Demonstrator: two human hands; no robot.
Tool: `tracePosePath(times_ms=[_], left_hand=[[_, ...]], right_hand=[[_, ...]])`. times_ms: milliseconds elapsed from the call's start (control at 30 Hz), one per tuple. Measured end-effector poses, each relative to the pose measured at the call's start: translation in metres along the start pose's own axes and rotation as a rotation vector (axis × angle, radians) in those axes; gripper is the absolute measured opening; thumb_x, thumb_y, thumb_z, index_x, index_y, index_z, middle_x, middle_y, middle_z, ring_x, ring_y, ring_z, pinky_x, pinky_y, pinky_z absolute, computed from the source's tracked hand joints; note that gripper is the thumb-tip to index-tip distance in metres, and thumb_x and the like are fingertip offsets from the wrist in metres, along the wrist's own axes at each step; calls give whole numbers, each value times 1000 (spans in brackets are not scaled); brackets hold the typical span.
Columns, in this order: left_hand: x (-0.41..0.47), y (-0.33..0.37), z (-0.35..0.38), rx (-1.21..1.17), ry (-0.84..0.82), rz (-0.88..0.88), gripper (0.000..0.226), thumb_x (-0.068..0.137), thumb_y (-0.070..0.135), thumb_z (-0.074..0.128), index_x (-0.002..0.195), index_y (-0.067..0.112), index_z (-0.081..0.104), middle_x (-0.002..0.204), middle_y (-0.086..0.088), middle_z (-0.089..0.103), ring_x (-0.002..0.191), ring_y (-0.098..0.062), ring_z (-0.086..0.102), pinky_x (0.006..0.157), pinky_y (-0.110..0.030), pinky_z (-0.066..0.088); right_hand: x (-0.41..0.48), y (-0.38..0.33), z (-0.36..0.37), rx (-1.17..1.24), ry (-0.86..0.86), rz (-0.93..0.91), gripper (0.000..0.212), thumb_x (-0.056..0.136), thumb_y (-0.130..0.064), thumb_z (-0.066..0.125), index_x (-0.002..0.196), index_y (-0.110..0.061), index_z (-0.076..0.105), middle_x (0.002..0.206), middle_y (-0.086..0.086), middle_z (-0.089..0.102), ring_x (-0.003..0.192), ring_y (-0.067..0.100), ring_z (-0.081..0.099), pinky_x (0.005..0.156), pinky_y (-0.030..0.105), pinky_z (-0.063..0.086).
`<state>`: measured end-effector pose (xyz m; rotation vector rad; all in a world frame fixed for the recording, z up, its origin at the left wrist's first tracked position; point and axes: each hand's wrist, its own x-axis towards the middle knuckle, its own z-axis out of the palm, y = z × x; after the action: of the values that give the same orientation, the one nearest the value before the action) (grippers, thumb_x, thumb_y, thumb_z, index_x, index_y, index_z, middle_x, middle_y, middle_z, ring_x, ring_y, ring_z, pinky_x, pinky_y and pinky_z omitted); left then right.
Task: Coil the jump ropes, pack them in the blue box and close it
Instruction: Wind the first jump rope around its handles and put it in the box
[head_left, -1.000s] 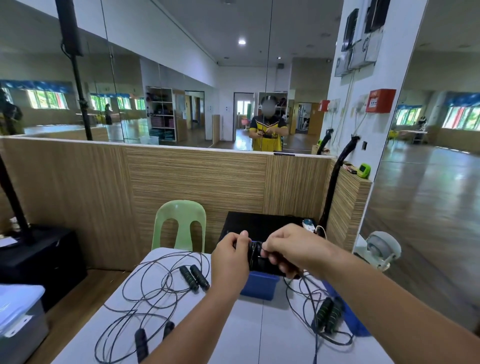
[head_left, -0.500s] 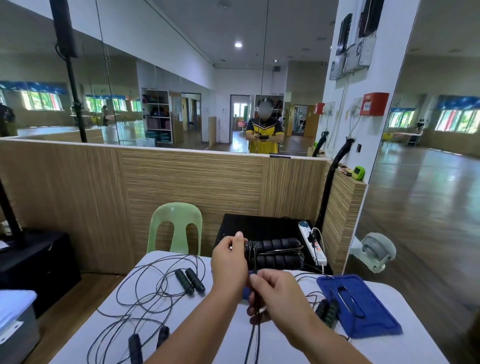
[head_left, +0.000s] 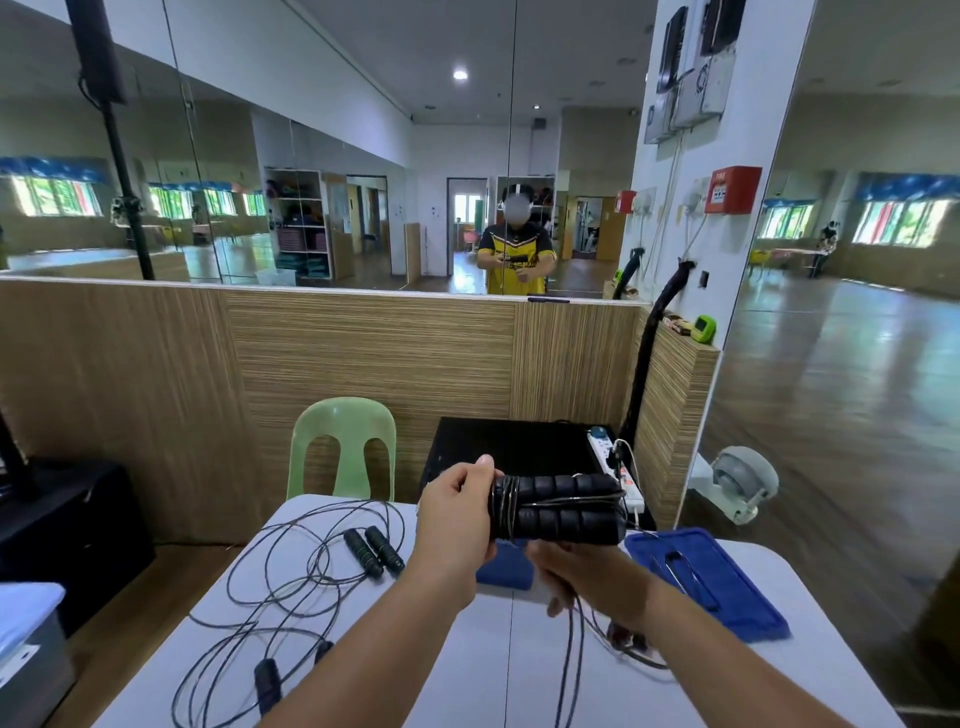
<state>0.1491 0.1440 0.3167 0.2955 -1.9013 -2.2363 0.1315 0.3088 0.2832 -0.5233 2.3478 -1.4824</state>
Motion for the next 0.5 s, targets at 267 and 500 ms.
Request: tracePosePath(times_ms=[267,500], left_hand=[[0,3,-9,90,-91,10,35,101,37,60,70,23,65,67,-1,53,57,-13,48,46,-23,32],[0,1,-12,203,-119,89,26,101,27,62,88,6,72,56,6,57,44,-5,51,39,-19,34]], right_hand=[[43,-38,-51,-157,-87,56,27,89,-2,61,66,-15,66,62,-8,60,57,4,53,65,28,43],[56,-84,-75,-491,-213,-52,41,91,-41,75,69,-8,61,59,-3,46,57,9,47,58,25,51]])
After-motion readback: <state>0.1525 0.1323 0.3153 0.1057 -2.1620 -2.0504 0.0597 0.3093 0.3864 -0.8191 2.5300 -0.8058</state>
